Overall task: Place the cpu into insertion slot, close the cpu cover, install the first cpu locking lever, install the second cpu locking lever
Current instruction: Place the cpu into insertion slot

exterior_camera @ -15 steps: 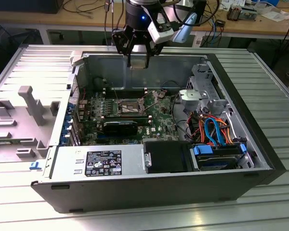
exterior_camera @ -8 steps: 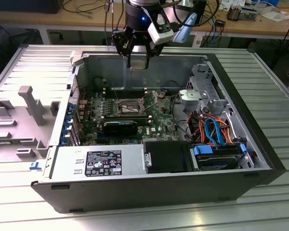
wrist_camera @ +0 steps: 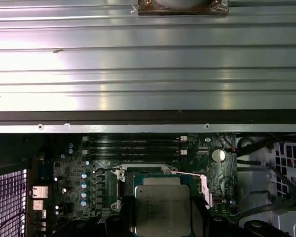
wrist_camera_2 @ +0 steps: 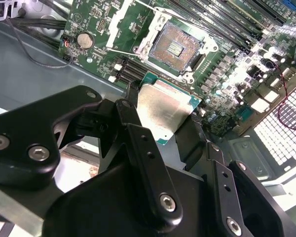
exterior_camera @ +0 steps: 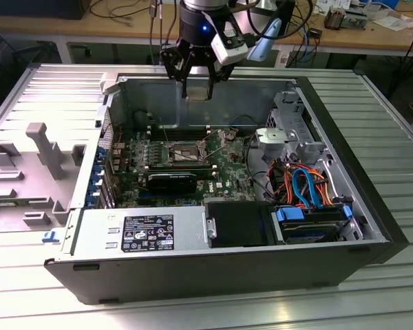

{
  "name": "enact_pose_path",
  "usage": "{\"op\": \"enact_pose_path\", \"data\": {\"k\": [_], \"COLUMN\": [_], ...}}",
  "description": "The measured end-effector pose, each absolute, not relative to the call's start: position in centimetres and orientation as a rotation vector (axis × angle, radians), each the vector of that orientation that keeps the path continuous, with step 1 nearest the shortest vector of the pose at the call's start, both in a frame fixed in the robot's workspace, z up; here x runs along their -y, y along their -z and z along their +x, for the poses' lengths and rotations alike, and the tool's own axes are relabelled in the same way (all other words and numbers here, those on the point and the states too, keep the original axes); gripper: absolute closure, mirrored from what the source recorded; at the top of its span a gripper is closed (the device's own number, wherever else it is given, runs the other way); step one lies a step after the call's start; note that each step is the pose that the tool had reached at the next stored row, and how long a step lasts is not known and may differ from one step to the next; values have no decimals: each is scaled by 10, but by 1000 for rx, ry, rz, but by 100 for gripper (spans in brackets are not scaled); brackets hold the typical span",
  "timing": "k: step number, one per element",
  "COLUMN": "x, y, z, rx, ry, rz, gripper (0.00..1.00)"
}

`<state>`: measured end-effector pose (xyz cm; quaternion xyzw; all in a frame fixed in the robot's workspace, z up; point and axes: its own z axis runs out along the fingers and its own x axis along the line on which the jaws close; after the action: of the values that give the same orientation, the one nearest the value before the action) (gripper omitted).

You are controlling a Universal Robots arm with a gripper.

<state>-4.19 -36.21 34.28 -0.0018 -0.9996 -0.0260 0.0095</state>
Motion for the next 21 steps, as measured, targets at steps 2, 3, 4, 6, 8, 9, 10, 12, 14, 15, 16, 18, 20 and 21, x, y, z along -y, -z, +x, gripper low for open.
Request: {"op": "enact_pose_path", "data": {"k": [2, 3, 4, 6, 8, 9, 10, 12, 14, 15, 16, 18, 20, 21], "x": [363, 363, 363, 364, 364, 364, 364, 364, 365, 365, 365, 365, 366, 366], "y": [-342, -341, -341, -341, -340, -340, -340, -340, -339, -339, -339, -338, -338, -337], "z": [-42, -42, -42, -42, -42, -42, -42, -42, -42, -42, -42, -42, -42, -42], "rx": [3122, 3121, 3121, 3121, 3121, 3122, 3121, 3121, 3121, 3121, 3122, 3122, 3122, 3122], "ry": [81, 81, 81, 81, 81, 81, 81, 81, 81, 81, 81, 81, 81, 81], "rz": [-6, -6, -6, -6, -6, -6, -6, -6, -6, -6, -6, -6, -6, -6], "gripper": [46, 46, 46, 46, 46, 46, 46, 46, 46, 46, 46, 46, 46, 46]}}
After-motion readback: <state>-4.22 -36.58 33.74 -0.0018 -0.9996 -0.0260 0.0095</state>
